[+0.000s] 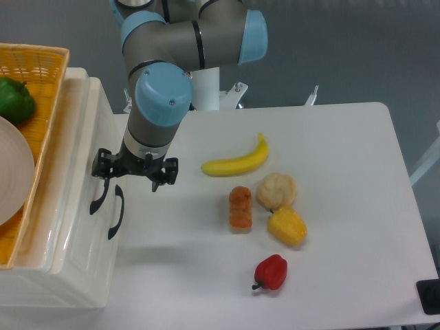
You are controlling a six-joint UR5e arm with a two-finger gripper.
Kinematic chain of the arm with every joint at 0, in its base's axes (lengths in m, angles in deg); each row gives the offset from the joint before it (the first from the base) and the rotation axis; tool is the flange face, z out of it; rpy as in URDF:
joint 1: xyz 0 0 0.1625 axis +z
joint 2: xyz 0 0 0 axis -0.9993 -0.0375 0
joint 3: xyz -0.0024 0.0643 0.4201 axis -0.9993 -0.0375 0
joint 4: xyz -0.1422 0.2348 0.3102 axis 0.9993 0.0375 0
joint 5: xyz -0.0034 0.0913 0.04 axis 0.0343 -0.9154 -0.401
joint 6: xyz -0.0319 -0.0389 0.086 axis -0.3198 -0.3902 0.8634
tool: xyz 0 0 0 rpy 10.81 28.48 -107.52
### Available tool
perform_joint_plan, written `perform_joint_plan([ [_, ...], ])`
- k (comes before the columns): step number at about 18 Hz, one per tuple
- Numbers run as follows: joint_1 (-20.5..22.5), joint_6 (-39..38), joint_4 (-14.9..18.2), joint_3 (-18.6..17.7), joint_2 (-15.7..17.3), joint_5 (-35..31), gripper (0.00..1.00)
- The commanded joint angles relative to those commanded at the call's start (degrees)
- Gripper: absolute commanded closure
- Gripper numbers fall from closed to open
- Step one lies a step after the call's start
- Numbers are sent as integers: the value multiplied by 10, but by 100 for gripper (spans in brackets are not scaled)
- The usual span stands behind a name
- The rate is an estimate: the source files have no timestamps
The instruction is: Slide open the top white drawer
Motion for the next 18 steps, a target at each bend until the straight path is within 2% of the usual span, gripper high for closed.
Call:
perform_joint_plan([
  [18, -4, 1, -2, -1, -6, -2, 0],
])
